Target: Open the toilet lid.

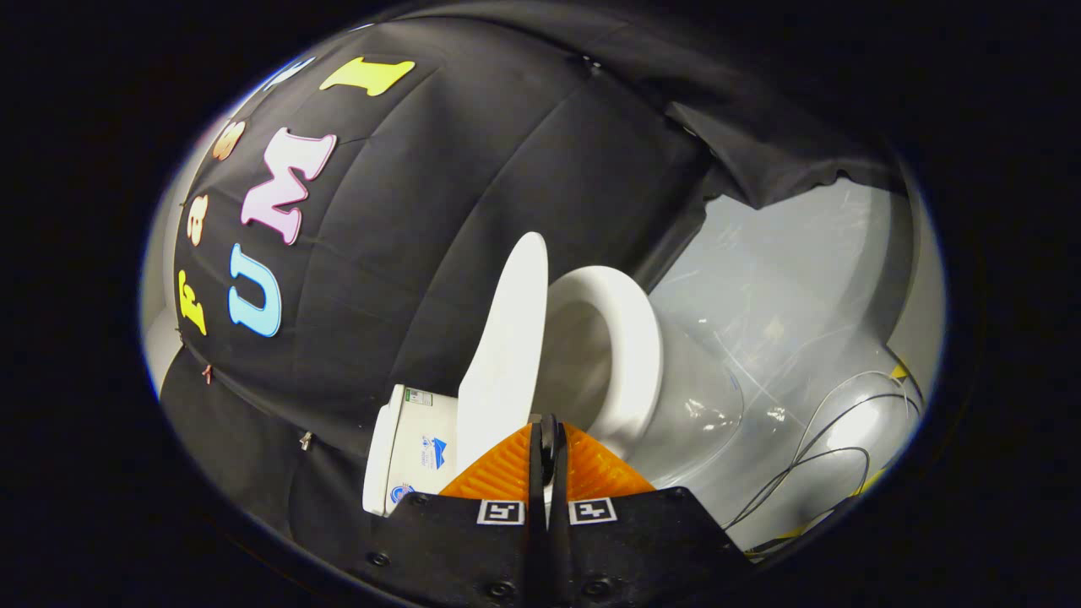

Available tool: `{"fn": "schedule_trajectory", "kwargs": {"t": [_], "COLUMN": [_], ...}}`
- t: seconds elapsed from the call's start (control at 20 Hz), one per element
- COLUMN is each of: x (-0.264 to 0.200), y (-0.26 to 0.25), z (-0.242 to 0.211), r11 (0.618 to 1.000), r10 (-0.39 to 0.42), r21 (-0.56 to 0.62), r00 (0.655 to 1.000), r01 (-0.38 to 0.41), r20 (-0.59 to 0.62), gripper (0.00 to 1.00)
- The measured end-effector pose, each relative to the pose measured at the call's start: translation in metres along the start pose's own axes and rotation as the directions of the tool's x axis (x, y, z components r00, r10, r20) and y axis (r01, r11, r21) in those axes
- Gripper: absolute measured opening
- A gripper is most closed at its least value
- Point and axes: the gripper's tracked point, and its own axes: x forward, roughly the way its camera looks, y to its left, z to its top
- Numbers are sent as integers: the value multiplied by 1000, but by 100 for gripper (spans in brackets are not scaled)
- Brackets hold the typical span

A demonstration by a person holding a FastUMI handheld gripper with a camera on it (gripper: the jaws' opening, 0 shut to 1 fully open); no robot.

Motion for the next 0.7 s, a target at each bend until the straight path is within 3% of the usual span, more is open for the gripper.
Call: {"fn": "schedule_trajectory", "kwargs": {"t": [0.35,0.7], "x": [-16,-28], "y": [58,118], "z": [4,1], "r11": [994,961], "r10": [-5,-18], "r21": [-109,-272], "r00": [998,992], "r01": [13,53], "r20": [68,129], "gripper": [5,5]}}
